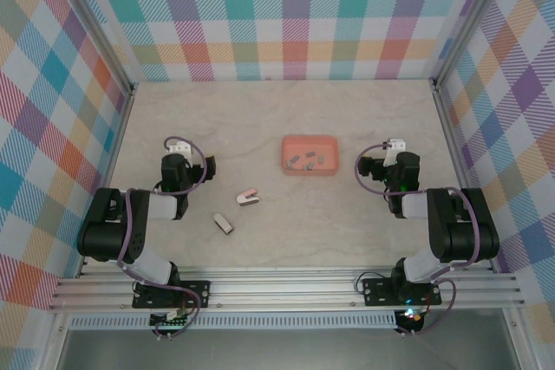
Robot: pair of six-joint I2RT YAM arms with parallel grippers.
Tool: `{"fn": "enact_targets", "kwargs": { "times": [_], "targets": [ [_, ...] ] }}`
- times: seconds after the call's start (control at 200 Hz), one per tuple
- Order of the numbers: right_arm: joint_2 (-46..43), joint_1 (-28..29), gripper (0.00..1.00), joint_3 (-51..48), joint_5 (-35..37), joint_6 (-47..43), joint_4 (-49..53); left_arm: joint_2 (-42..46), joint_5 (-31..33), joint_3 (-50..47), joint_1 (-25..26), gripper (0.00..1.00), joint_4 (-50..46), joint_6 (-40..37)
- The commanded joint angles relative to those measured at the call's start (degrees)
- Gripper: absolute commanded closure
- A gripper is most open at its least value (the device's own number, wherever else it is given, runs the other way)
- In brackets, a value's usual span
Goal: Load the staples into the stapler
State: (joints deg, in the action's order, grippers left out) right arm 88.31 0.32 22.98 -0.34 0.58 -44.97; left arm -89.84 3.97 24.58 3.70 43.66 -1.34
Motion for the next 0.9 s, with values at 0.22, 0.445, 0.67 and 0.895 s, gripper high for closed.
{"fn": "enact_targets", "kwargs": {
  "times": [0.22,0.445,0.67,0.895],
  "targets": [
    [-0.3,-0.2,0.01,0.8,-1.1,-0.1,-2.1,0.3,0.3,0.1,0.0,0.00,1.2,-0.4],
    [-2.4,-0.1,0.01,0.3,-0.9,0.1,-1.7,6.0,-1.7,8.3,0.5,0.03,-17.1,-1.9],
    [-20.2,-0.2,0.01,16.2,-7.7,2.1,44.6,15.0,1.7,21.7,7.8,0.07,-43.9,-13.3],
    [-30.7,2.4,0.01,18.7,-25.1,11.3,51.8,15.0,-18.9,37.1,11.1,0.08,-76.9,-35.3]
  ]
}}
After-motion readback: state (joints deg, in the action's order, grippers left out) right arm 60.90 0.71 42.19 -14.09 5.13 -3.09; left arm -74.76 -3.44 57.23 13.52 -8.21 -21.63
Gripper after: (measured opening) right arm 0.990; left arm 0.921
